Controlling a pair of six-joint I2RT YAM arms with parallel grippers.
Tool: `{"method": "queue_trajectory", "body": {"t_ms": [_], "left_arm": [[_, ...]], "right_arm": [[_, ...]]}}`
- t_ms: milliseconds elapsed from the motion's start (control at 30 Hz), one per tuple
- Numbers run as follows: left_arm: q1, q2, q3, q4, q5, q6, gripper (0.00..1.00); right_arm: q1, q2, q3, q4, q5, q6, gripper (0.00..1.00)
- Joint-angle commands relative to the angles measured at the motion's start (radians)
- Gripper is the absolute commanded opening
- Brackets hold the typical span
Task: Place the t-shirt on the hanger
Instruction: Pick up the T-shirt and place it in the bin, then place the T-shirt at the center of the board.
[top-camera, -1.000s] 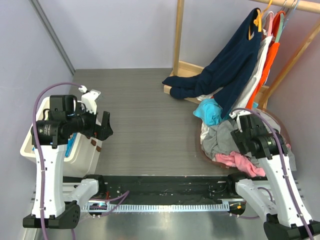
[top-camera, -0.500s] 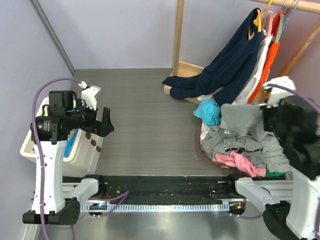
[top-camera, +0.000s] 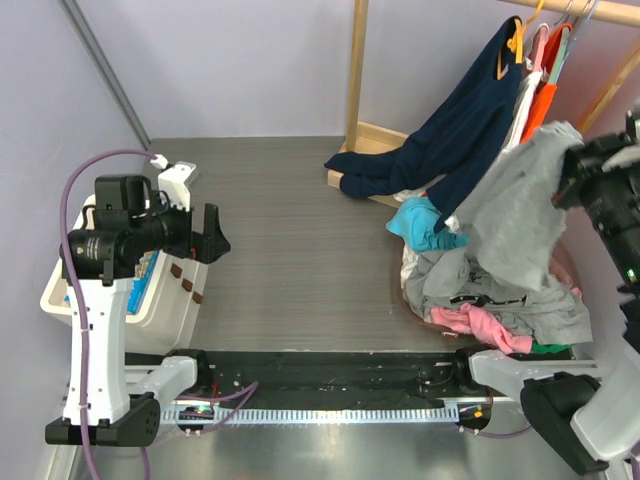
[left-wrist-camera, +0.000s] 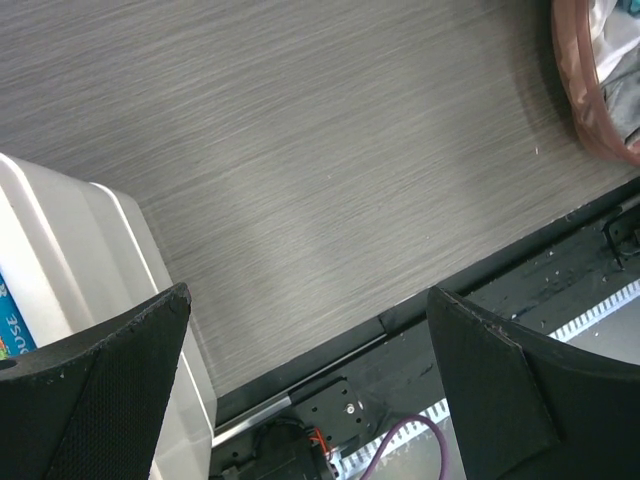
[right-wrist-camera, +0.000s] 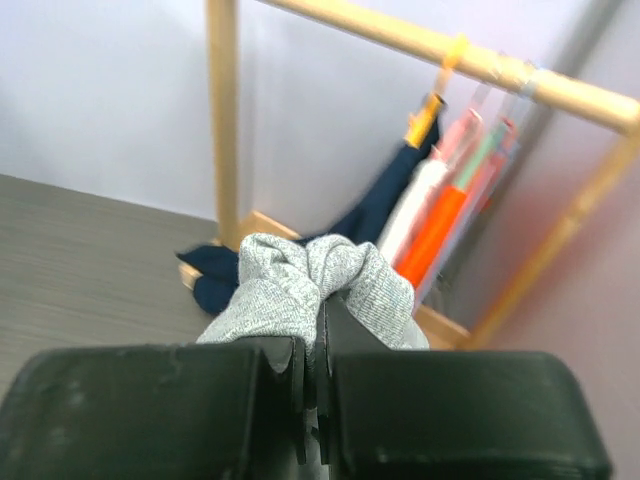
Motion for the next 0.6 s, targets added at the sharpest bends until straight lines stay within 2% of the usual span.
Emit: {"method": "queue_trajectory", "body": {"t_ms": [0, 100, 233, 267, 367, 400, 467, 500, 533, 567], "left_arm": [[-0.002, -0.020, 0.036, 0.061, -0.004, -0.047, 1.00], [-0.002, -0.030, 0.022, 0.084, -0.001, -0.073, 1.00], [-0.002, -0.028, 0.007, 0.122, -0.005, -0.099, 1.00], [-0.002, -0.030, 0.007, 0.128, -0.010, -0.100, 1.00], [-0.002, -0.034, 0.001, 0.164, -0.027, -0.153, 1.00], [-0.002, -0.034, -0.002, 0.182, -0.030, -0.169, 1.00], [-0.002, -0.033, -0.004, 0.193, -0.030, -0.177, 1.00], [-0.002, -0.031, -0.005, 0.196, -0.030, -0.180, 1.00], [-0.002, -0.022, -0.007, 0.196, -0.031, -0.180, 1.00], [-0.002, -0.019, -0.010, 0.194, -0.031, -0.179, 1.00]], "right_arm": [[-0.002, 0.097, 0.004, 0.374, -0.217, 0.127, 0.01], [-0.003, 0.148, 0.027, 0.539, -0.317, 0.239, 0.01], [-0.002, 0.221, 0.026, 0.738, -0.449, 0.461, 0.01], [-0.003, 0.255, 0.023, 0.770, -0.504, 0.562, 0.01], [-0.002, 0.306, -0.040, 0.950, -0.649, 0.754, 0.01], [0.002, 0.307, -0.119, 0.992, -0.679, 0.790, 0.01], [0.070, 0.320, -0.186, 1.007, -0.740, 0.772, 0.01], [0.113, 0.324, -0.226, 0.962, -0.778, 0.718, 0.01], [0.226, 0.327, -0.243, 0.901, -0.788, 0.646, 0.01], [0.279, 0.327, -0.266, 0.790, -0.795, 0.532, 0.01]]}}
